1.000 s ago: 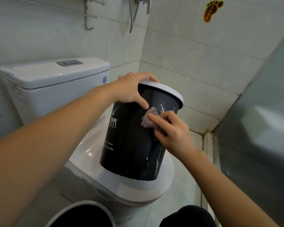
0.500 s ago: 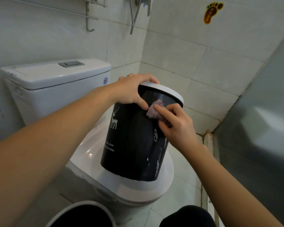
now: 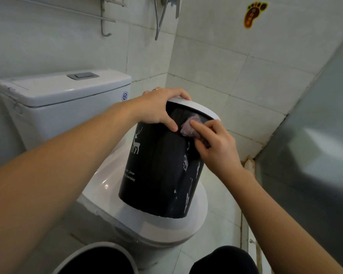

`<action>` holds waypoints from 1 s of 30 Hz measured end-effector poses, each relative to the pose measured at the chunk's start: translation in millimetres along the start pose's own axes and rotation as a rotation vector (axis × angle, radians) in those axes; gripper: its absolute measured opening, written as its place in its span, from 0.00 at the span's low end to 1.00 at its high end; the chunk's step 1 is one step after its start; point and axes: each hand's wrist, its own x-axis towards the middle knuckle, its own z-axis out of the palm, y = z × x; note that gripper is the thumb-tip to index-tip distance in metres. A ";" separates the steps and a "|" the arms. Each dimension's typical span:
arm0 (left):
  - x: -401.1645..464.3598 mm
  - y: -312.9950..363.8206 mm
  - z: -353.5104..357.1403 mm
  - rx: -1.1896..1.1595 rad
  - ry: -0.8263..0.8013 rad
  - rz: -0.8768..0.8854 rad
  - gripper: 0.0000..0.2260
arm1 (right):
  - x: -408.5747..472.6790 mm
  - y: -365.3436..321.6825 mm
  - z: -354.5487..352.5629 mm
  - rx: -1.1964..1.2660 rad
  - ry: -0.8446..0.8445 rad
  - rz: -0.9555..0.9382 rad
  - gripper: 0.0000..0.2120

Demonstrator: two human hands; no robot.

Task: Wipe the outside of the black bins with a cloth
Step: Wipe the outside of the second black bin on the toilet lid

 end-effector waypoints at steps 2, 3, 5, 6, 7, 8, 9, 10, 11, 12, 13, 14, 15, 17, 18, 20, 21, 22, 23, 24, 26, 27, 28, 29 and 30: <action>0.7 -1.3 -0.8 -0.008 -0.003 -0.013 0.33 | -13.0 -1.4 0.3 0.000 -0.054 -0.050 0.18; 0.7 -1.4 -0.9 -0.013 -0.002 -0.018 0.33 | -17.0 -1.5 -0.3 -0.006 -0.067 -0.057 0.18; 2.0 -0.3 0.0 0.000 0.004 -0.016 0.33 | -17.3 -1.4 -1.2 -0.015 -0.052 -0.020 0.18; 3.4 1.1 0.4 0.018 0.011 -0.016 0.33 | -15.1 -2.1 -1.3 -0.011 -0.034 0.029 0.19; 4.7 2.9 0.9 0.042 0.015 -0.013 0.33 | -12.6 -3.3 -1.4 -0.003 -0.018 0.091 0.19; 5.8 4.3 1.4 0.061 0.015 -0.010 0.33 | -10.1 -5.0 -1.0 0.004 -0.005 0.144 0.20; 7.0 5.6 1.7 0.069 0.008 -0.004 0.32 | -8.2 -5.7 -0.8 0.001 0.013 0.171 0.19; 8.0 6.3 2.1 0.063 -0.001 -0.001 0.32 | -7.3 -5.9 0.0 -0.010 0.032 0.177 0.19; 8.4 6.2 2.6 0.058 -0.005 -0.003 0.32 | -7.6 -6.0 0.7 -0.025 0.048 0.175 0.18; 8.3 6.2 3.1 0.062 0.000 -0.005 0.32 | -8.4 -6.7 1.7 -0.037 0.057 0.178 0.18; 8.1 5.9 3.6 0.072 0.010 -0.007 0.32 | -9.8 -7.4 2.8 -0.046 0.062 0.185 0.18; 7.8 5.6 3.9 0.082 0.018 -0.008 0.32 | -11.3 -8.3 4.3 -0.049 0.061 0.194 0.18; 7.5 5.7 4.2 0.087 0.022 -0.006 0.32 | -13.2 -9.4 5.7 -0.047 0.058 0.207 0.19; 6.9 6.3 4.6 0.086 0.021 0.001 0.32 | -15.1 -10.4 7.9 -0.028 0.061 0.230 0.20; 6.3 6.8 4.7 0.085 0.017 0.003 0.32 | -14.8 -10.4 8.4 -0.020 0.076 0.227 0.18; 4.9 7.1 3.2 0.081 0.010 0.002 0.33 | -14.2 -10.4 8.4 -0.021 0.106 0.208 0.15; 3.9 7.2 1.6 0.083 0.000 -0.003 0.35 | -15.0 -10.7 8.2 -0.017 0.109 0.193 0.14; 2.5 7.3 -0.3 0.096 -0.017 -0.010 0.37 | -16.5 -11.3 7.9 -0.011 0.102 0.167 0.14; 0.8 7.7 -2.4 0.118 -0.038 -0.014 0.40 | -18.5 -11.7 7.4 -0.009 0.086 0.129 0.14; -0.9 8.1 -4.1 0.137 -0.056 -0.014 0.42 | -20.1 -12.1 6.9 -0.013 0.065 0.087 0.14; -2.5 8.9 -4.8 0.137 -0.060 -0.003 0.42 | -18.8 -10.9 4.9 -0.024 0.046 0.034 0.14; -2.2 9.5 -4.3 0.128 -0.050 0.000 0.42 | -15.5 -10.0 3.9 -0.028 0.054 0.035 0.14; -1.7 10.5 -3.8 0.115 -0.044 0.003 0.41 | -11.5 -9.2 2.9 -0.031 0.070 0.049 0.14; -0.9 11.1 -3.4 0.100 -0.047 0.007 0.41 | -7.6 -8.9 2.2 -0.036 0.087 0.067 0.14; 0.3 10.9 -3.9 0.073 -0.060 0.012 0.40 | -3.9 -8.9 1.9 -0.040 0.100 0.078 0.14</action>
